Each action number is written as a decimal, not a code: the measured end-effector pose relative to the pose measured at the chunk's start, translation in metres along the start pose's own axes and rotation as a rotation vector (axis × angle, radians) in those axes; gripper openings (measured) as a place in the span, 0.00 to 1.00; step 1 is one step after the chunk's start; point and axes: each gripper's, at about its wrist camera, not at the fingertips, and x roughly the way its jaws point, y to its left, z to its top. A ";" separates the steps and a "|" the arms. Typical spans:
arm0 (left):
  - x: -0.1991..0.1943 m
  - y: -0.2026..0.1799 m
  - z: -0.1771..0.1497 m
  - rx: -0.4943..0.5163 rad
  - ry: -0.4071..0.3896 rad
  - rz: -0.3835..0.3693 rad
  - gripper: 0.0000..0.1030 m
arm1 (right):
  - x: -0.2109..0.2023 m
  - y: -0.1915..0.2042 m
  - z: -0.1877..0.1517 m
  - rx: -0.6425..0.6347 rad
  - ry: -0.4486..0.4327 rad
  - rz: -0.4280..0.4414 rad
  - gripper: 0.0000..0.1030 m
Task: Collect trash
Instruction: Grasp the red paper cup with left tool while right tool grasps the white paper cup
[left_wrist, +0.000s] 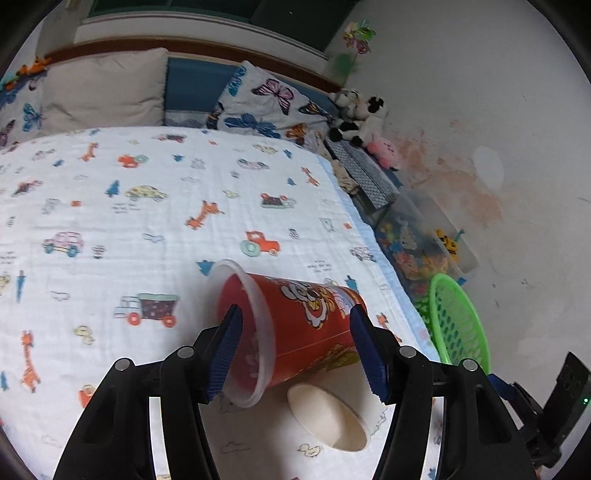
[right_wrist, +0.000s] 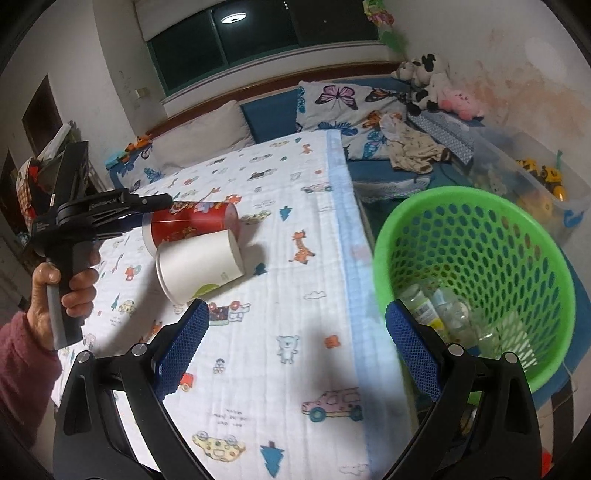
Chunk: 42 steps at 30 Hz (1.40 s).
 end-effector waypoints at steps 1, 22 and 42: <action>0.003 0.000 0.000 0.002 0.005 -0.012 0.56 | 0.003 0.001 0.000 0.003 0.007 0.006 0.93; -0.029 0.006 -0.008 0.058 -0.075 -0.094 0.05 | 0.059 0.024 0.022 0.145 0.163 0.186 0.86; -0.068 0.037 -0.014 0.070 -0.145 -0.049 0.05 | 0.138 0.025 0.040 0.649 0.320 0.402 0.78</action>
